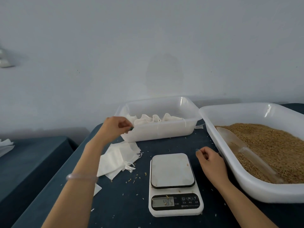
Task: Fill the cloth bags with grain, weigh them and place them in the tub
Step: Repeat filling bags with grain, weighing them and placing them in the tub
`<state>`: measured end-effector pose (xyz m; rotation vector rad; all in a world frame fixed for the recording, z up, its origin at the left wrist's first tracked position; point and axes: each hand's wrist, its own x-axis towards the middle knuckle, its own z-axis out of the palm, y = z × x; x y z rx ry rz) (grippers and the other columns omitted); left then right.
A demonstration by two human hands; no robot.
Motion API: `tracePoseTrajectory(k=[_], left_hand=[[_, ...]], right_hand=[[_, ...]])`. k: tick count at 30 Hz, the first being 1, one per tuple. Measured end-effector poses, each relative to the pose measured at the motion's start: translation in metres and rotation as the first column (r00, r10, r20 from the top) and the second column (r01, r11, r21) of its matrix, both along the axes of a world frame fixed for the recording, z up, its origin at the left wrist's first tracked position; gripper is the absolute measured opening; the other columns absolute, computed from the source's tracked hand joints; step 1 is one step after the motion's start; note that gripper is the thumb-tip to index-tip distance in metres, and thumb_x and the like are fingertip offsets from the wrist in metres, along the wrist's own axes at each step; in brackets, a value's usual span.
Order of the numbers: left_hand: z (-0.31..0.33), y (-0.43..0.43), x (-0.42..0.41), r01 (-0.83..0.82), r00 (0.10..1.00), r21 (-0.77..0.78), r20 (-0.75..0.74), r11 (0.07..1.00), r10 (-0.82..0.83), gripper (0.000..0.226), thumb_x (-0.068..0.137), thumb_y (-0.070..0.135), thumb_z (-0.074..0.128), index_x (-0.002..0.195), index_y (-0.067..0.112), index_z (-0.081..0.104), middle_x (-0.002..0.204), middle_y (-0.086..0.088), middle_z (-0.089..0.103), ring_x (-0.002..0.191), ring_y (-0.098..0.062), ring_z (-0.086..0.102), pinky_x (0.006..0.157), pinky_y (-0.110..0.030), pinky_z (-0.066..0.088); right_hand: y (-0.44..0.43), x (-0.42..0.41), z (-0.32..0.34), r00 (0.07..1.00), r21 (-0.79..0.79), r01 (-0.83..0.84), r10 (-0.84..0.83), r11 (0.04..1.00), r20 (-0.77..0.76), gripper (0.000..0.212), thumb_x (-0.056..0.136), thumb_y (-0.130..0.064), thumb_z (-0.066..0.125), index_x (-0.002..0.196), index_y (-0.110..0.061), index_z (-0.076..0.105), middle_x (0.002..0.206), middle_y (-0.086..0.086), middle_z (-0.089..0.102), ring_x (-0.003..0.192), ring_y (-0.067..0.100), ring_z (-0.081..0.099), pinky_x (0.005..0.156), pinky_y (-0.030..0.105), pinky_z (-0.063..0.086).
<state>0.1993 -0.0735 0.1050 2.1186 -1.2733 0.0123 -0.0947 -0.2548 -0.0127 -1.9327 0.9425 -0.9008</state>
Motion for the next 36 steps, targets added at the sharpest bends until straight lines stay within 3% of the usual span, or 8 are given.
tracePoseTrajectory(k=[4,6,13,19,25,29,33,36], left_hand=[[-0.029,0.039,0.014,-0.145,0.988,0.407,0.111,0.902,0.108,0.022,0.080,0.021,0.080,0.093,0.034,0.066,0.091,0.020,0.067,0.088,-0.001,0.062,0.082,-0.015,0.048],[-0.049,0.050,0.015,-0.171,0.985,0.471,0.081,0.865,0.151,0.038,0.079,0.026,0.081,0.110,0.032,0.061,0.105,0.014,0.061,0.099,-0.007,0.057,0.091,-0.024,0.046],[-0.077,0.057,0.004,-0.250,0.967,0.137,-0.008,0.959,0.253,0.030,0.075,0.024,0.086,0.092,0.025,0.060,0.092,0.010,0.064,0.085,-0.005,0.059,0.070,-0.013,0.040],[-0.082,0.063,0.000,-0.315,0.947,0.057,-0.055,0.947,0.318,0.014,0.079,0.025,0.083,0.079,0.028,0.069,0.080,0.015,0.069,0.081,0.001,0.061,0.067,-0.011,0.039],[-0.082,0.070,0.006,-0.363,0.921,0.000,-0.155,0.932,0.358,0.015,0.081,0.024,0.081,0.094,0.028,0.074,0.087,0.013,0.070,0.083,-0.003,0.065,0.070,-0.017,0.043],[-0.083,0.070,0.009,-0.360,0.920,-0.109,-0.209,0.927,0.332,0.013,0.087,0.021,0.075,0.078,0.025,0.065,0.078,0.025,0.070,0.076,0.006,0.064,0.064,-0.019,0.044],[-0.076,0.070,0.013,-0.521,0.835,-0.320,-0.385,0.791,0.393,0.026,0.091,0.029,0.069,0.080,0.008,0.057,0.070,0.012,0.063,0.064,-0.017,0.051,0.058,-0.026,0.040],[-0.071,0.069,0.009,-0.602,0.780,-0.413,-0.488,0.684,0.392,0.030,0.089,0.035,0.071,0.080,0.010,0.059,0.070,-0.001,0.057,0.064,-0.018,0.048,0.058,-0.028,0.040]], right_hand=[[0.001,0.000,0.001,1.000,-0.025,-0.001,0.001,1.000,-0.013,0.027,0.096,-0.031,0.057,0.071,-0.020,0.054,0.059,-0.003,0.052,0.049,0.005,0.046,0.050,0.021,0.030],[0.002,-0.001,0.002,1.000,-0.030,-0.007,0.007,1.000,-0.013,0.026,0.096,-0.031,0.057,0.071,-0.020,0.055,0.059,-0.003,0.052,0.049,0.005,0.046,0.050,0.021,0.030],[0.002,-0.001,0.001,1.000,-0.029,-0.008,0.008,1.000,-0.007,0.026,0.096,-0.030,0.057,0.072,-0.019,0.055,0.058,-0.002,0.051,0.049,0.005,0.045,0.050,0.021,0.031],[0.003,-0.002,0.002,1.000,-0.030,-0.006,0.006,1.000,-0.003,0.025,0.096,-0.030,0.057,0.073,-0.021,0.055,0.058,-0.003,0.051,0.051,0.006,0.046,0.051,0.021,0.030],[0.002,-0.002,0.001,1.000,-0.033,-0.003,0.003,0.999,-0.005,0.025,0.096,-0.030,0.057,0.073,-0.020,0.055,0.059,-0.003,0.052,0.051,0.006,0.047,0.051,0.021,0.031],[0.002,-0.001,0.001,1.000,-0.038,0.000,0.000,0.999,-0.011,0.025,0.096,-0.031,0.057,0.073,-0.021,0.055,0.059,-0.003,0.052,0.051,0.006,0.047,0.051,0.021,0.031],[0.002,-0.001,0.000,1.000,-0.036,-0.001,0.001,0.999,-0.009,0.025,0.096,-0.031,0.057,0.073,-0.021,0.056,0.060,-0.002,0.053,0.053,0.007,0.048,0.052,0.021,0.032],[0.001,-0.001,0.001,1.000,-0.042,-0.003,0.002,0.999,-0.008,0.025,0.096,-0.031,0.057,0.074,-0.021,0.056,0.060,-0.002,0.054,0.053,0.007,0.049,0.052,0.020,0.032]])
